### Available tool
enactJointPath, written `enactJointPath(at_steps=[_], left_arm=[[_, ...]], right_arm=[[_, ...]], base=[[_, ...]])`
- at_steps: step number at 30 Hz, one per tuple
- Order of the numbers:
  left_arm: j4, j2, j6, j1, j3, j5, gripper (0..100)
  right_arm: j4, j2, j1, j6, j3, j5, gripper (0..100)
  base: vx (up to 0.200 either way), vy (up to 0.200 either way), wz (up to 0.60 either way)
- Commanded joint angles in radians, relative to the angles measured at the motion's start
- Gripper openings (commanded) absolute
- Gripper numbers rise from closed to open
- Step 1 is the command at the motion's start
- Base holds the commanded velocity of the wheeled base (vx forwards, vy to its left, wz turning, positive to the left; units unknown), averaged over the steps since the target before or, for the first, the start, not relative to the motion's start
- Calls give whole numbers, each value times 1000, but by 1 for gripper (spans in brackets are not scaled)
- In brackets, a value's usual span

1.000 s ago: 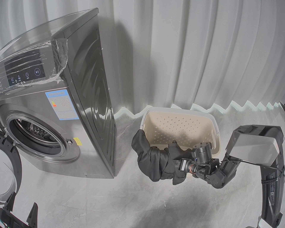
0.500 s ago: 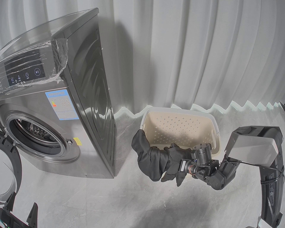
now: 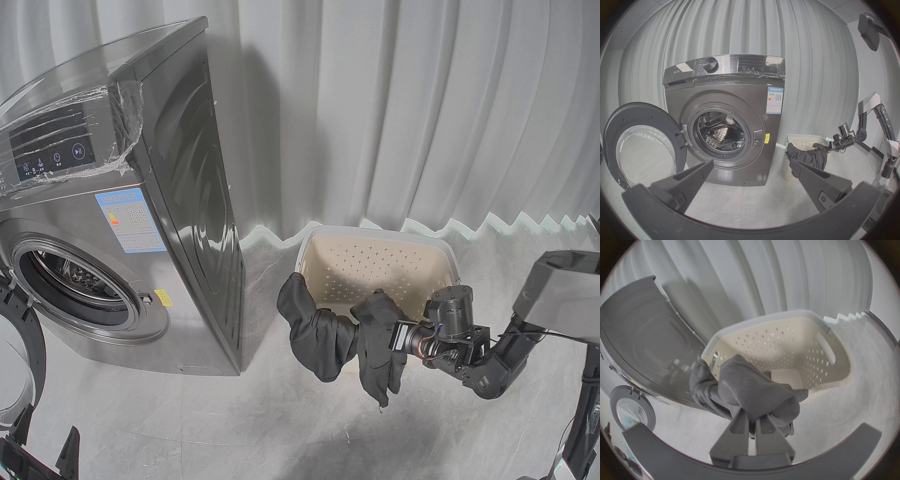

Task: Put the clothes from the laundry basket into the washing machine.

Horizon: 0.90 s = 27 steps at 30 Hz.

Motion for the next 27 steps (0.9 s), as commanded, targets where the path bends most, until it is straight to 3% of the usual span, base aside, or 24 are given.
enactJointPath(at_steps=[1, 6, 17, 23, 27], left_arm=[[0, -16, 0, 0, 16, 0, 100], [0, -16, -2, 0, 16, 0, 100], [0, -16, -2, -1, 16, 0, 100], [0, -16, -2, 0, 16, 0, 100], [0, -16, -2, -1, 16, 0, 100]], right_arm=[[-3, -236, 15, 3, 85, 4, 0], [8, -373, 34, 3, 103, 4, 0], [195, -725, 172, -4, 96, -10, 0], [214, -773, 176, -47, 97, -16, 0], [218, -774, 169, -66, 96, -51, 0]], base=[[0, 0, 0], [0, 0, 0], [0, 0, 0], [0, 0, 0], [0, 0, 0]])
